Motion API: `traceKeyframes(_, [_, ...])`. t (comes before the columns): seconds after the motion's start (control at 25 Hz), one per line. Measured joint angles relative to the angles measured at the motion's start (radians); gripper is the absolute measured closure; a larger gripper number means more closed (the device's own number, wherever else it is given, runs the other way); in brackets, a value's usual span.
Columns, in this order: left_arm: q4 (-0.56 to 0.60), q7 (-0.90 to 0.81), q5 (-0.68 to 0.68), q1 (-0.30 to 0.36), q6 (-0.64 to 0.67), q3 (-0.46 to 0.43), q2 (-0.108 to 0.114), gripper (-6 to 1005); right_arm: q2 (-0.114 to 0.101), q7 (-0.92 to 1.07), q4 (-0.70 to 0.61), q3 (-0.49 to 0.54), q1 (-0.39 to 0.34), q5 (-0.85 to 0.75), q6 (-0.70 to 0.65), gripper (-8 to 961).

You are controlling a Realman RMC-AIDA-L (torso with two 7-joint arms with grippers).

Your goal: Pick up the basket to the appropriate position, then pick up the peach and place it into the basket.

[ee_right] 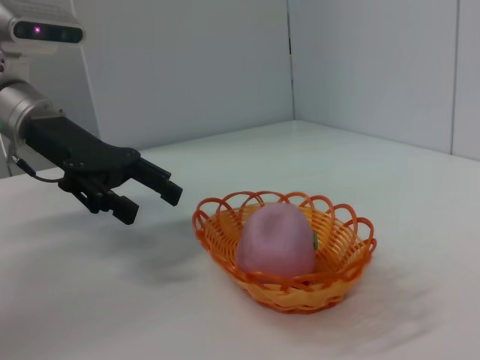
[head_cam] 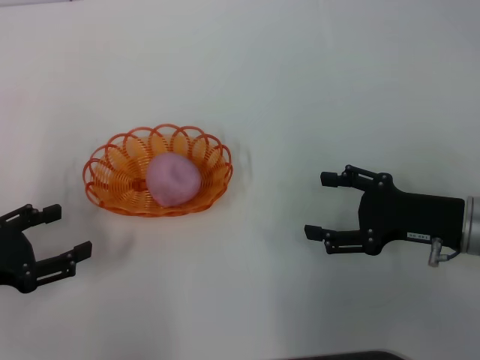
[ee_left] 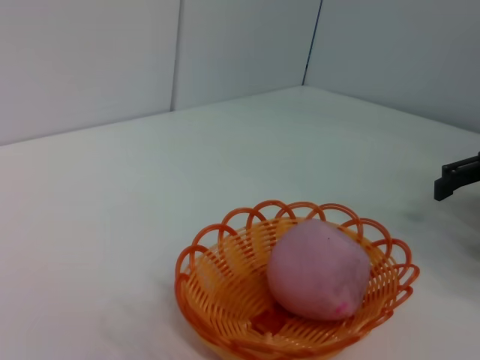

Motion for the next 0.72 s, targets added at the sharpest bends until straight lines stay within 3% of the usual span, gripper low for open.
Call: traceKeyframes(0.72, [0.000,0.000,0.004,0.004,0.002,0.000,0.000,174,-0.004,0.006,0.000,0.003,0.011,-0.001,0.004,-4])
